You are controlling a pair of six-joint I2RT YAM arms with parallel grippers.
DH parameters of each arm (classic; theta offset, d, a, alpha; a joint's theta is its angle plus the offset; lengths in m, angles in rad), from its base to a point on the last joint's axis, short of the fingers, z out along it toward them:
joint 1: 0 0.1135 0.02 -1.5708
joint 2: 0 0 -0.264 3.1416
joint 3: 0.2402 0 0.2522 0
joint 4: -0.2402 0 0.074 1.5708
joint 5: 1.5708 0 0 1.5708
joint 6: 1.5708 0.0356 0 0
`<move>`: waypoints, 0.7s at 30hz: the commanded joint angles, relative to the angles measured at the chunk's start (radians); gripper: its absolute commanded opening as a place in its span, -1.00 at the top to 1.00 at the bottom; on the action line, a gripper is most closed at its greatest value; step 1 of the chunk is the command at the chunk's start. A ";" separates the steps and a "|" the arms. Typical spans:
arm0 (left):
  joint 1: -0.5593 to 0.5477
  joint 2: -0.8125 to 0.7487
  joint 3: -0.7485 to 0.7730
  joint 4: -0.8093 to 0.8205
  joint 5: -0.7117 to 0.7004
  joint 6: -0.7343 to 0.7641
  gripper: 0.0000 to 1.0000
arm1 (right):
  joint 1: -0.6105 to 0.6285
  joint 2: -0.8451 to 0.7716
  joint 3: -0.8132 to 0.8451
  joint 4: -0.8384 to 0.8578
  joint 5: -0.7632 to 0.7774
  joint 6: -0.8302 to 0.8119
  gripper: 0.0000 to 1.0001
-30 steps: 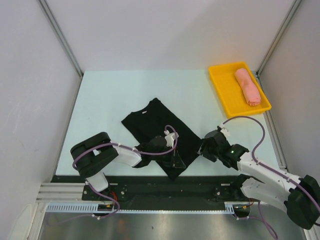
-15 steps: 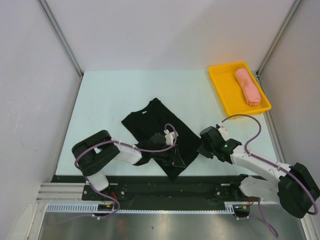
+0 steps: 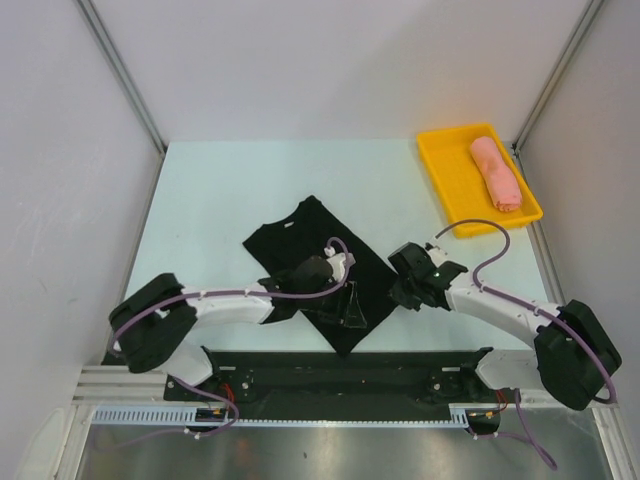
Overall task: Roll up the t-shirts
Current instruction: Roll the T-shirt to the center of the board.
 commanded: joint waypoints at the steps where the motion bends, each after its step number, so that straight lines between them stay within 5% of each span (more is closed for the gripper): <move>1: -0.012 -0.149 0.083 -0.191 -0.189 0.124 -0.15 | -0.006 0.055 0.073 -0.034 0.054 0.033 0.67; 8: -0.127 -0.226 0.178 -0.409 -0.457 0.246 -0.21 | -0.010 0.163 0.154 -0.084 0.041 0.035 0.68; 21: -0.406 0.029 0.316 -0.495 -0.849 0.303 -0.51 | -0.044 0.261 0.214 -0.087 -0.016 0.004 0.67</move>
